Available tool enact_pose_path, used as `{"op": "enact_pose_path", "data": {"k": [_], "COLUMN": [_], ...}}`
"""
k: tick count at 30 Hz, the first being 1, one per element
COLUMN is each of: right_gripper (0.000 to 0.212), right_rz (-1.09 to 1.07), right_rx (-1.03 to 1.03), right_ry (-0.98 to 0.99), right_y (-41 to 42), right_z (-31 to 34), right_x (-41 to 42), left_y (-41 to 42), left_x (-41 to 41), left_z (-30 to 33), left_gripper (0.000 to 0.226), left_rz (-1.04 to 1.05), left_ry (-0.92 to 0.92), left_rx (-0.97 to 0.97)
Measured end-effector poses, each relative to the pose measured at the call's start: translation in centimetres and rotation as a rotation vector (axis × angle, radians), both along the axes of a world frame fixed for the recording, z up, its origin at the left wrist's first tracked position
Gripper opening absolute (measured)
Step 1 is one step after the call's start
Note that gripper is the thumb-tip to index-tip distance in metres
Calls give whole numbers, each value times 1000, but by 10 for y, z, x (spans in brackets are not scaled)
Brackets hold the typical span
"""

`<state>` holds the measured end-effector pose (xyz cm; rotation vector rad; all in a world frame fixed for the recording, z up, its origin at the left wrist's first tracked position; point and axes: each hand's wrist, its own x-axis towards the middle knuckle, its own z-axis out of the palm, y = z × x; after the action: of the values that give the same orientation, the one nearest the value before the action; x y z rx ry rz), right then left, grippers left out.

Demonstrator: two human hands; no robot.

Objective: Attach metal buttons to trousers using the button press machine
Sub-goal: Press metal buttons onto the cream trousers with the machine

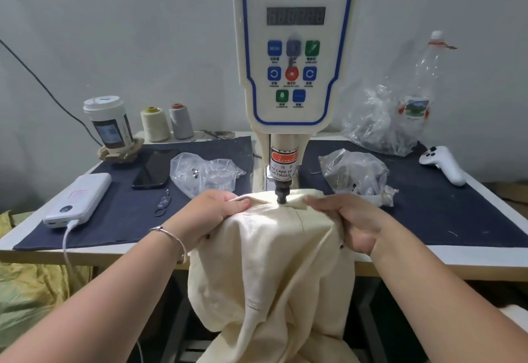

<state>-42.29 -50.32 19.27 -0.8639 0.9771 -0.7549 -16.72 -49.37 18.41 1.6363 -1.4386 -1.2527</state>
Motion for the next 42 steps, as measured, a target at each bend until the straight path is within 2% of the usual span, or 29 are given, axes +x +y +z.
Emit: {"op": "enact_pose_path", "data": {"k": [3,6,8,14,31,42], "right_gripper": [20,43,40,37,32,29], "right_rz": [-10,-40,-147,-346,-434,-486], "right_rx": [-105,-463,-649,-808,-718,-744], "right_ry": [161,641,829,755,688,666], "right_y": [-6,-12,-17,-21,-25,-18], "right_z": [-9,-26,-35,-59,-70,-73], "right_x": [6,11,15,15,21,22], "left_y": [-7,-10,-11,-15,-16,-9], "left_x": [2,6,7,6,-4,-10], "left_z": [-15,-28,-35,-44,-41,-37], "left_gripper": [39,51,54,57,60,51], "left_rz": [1,-17,-43,-91,-115,-150], "left_ry": [-185,-360,-380,-379,-488,-693], "left_rx": [-110,-286,-356,-388,-285,-228]}}
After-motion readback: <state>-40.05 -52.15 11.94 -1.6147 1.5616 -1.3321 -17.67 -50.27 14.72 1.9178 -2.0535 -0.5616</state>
